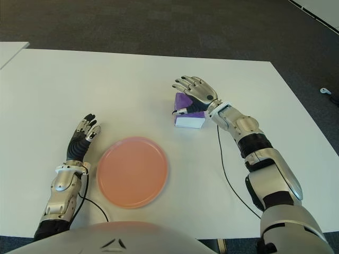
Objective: Put the tissue paper into the plate.
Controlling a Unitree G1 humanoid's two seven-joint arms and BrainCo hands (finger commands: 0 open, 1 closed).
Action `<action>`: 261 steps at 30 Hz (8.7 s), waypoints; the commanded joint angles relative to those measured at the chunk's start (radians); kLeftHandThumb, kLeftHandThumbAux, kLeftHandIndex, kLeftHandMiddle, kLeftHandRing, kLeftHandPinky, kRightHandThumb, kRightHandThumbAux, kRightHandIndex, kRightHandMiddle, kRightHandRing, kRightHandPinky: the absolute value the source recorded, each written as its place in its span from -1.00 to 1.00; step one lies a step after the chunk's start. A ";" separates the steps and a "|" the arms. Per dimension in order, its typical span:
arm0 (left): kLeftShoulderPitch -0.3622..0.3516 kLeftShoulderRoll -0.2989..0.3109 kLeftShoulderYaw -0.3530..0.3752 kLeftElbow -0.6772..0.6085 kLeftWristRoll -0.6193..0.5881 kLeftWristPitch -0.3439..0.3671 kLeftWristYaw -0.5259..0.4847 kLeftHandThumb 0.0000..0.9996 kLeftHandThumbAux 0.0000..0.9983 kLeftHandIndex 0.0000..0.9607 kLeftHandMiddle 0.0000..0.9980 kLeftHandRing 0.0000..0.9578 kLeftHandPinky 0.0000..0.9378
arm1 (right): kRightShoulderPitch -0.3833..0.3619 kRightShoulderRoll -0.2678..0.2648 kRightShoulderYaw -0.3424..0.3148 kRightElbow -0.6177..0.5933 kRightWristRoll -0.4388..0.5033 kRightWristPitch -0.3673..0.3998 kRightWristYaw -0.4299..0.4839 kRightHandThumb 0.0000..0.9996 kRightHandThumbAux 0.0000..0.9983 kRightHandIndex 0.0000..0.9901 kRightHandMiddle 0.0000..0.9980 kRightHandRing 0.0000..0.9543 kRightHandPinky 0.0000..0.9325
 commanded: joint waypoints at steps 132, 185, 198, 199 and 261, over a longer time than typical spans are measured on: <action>0.020 0.012 0.015 0.047 -0.012 0.007 -0.003 -1.00 0.03 -1.00 -1.00 -1.00 -1.00 | 0.052 0.219 0.347 0.551 -0.041 0.123 -0.195 -0.18 -0.53 -1.00 -1.00 -1.00 -1.00; 0.025 0.003 0.014 0.023 -0.009 0.035 0.008 -1.00 0.04 -1.00 -1.00 -1.00 -1.00 | 0.089 0.282 0.410 0.565 -0.006 0.247 -0.506 0.42 0.41 -0.12 0.44 0.53 0.57; 0.025 0.002 0.015 0.022 -0.008 0.038 0.010 -1.00 0.03 -1.00 -1.00 -1.00 -1.00 | 0.089 0.299 0.409 0.582 0.008 0.256 -0.639 0.47 0.43 -0.11 0.70 0.78 0.85; 0.025 0.001 0.015 0.022 -0.008 0.038 0.011 -1.00 0.03 -1.00 -1.00 -1.00 -1.00 | 0.089 0.300 0.408 0.582 0.010 0.255 -0.640 0.47 0.43 -0.11 0.70 0.78 0.85; 0.038 0.009 0.019 0.004 -0.023 0.042 -0.009 -1.00 0.03 -1.00 -1.00 -1.00 -1.00 | 0.289 0.167 -0.074 -0.616 0.158 0.267 -0.592 0.46 0.43 -0.11 0.73 0.81 0.84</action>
